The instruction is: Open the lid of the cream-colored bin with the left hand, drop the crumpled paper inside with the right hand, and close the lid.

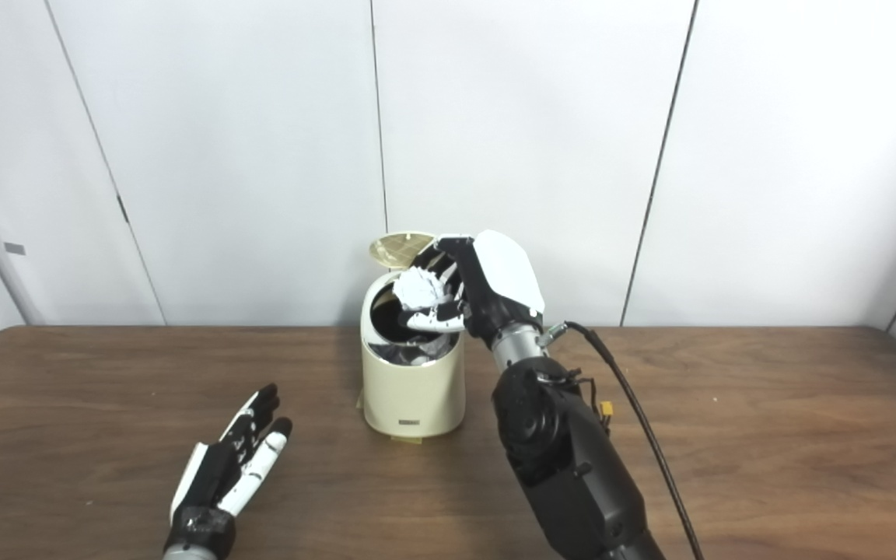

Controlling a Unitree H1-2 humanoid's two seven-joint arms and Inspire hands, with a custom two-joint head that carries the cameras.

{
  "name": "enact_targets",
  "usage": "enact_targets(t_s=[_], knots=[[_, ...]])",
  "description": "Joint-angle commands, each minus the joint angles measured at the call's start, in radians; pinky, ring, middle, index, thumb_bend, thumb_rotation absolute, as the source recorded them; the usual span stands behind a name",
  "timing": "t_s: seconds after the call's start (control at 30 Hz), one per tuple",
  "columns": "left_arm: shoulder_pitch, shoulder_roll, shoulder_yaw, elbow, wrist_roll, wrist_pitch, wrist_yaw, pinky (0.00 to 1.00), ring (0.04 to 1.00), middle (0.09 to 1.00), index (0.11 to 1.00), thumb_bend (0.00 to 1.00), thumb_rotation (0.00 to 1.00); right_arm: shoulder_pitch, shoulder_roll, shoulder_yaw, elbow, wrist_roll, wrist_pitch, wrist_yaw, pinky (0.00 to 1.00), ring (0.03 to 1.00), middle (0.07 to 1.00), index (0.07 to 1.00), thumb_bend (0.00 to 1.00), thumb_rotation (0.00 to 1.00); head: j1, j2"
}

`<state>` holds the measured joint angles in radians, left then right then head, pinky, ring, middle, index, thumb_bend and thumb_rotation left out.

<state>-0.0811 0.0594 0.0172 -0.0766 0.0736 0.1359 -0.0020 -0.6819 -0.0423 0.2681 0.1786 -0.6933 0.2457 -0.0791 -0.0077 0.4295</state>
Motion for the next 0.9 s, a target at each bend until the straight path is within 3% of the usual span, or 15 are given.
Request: enact_targets(t_s=[0.0, 0.37, 0.67, 0.77, 0.8, 0.83, 0.87], knots=[[-0.016, -0.002, 0.001, -0.006, -0.007, 0.002, 0.001, 1.00, 0.983, 0.958, 0.980, 0.57, 0.60, -0.060, 0.003, 0.006, -0.018, -0.009, -0.038, -0.030, 0.28, 0.387, 0.504, 0.525, 0.49, 0.00, -0.001, 0.001], [-0.015, -0.007, 0.000, -0.018, -0.010, 0.008, 0.000, 1.00, 0.980, 0.955, 0.979, 0.58, 0.60, -0.059, 0.006, 0.007, -0.005, -0.006, -0.012, -0.024, 0.28, 0.393, 0.509, 0.520, 0.49, 0.00, 0.000, 0.015], [-0.012, -0.012, 0.000, -0.026, -0.010, 0.016, 0.000, 1.00, 0.983, 0.957, 0.985, 0.57, 0.60, -0.058, -0.013, 0.024, 0.005, -0.016, 0.020, 0.022, 0.34, 0.419, 0.518, 0.515, 0.50, 0.00, 0.004, 0.020], [-0.012, -0.011, 0.000, -0.031, -0.009, 0.018, 0.000, 1.00, 0.981, 0.958, 0.986, 0.57, 0.60, -0.060, -0.022, 0.032, 0.005, -0.023, 0.044, 0.047, 0.48, 0.415, 0.529, 0.516, 0.51, 0.00, 0.010, 0.024], [-0.013, -0.012, 0.000, -0.029, -0.008, 0.015, 0.001, 1.00, 0.980, 0.957, 0.986, 0.57, 0.60, -0.060, -0.024, 0.033, 0.002, -0.023, 0.052, 0.058, 0.50, 0.440, 0.583, 0.505, 0.51, 0.00, 0.011, 0.024], [-0.014, -0.013, 0.000, -0.027, -0.008, 0.012, 0.002, 1.00, 0.977, 0.956, 0.986, 0.57, 0.60, -0.060, -0.026, 0.036, -0.002, -0.025, 0.066, 0.072, 0.51, 0.520, 0.631, 0.500, 0.52, 0.06, 0.014, 0.026], [-0.014, -0.014, 0.000, -0.025, -0.008, 0.011, 0.002, 1.00, 0.975, 0.956, 0.987, 0.57, 0.60, -0.059, -0.027, 0.038, -0.005, -0.028, 0.077, 0.084, 0.51, 0.569, 0.668, 0.606, 0.72, 0.03, 0.015, 0.027]])
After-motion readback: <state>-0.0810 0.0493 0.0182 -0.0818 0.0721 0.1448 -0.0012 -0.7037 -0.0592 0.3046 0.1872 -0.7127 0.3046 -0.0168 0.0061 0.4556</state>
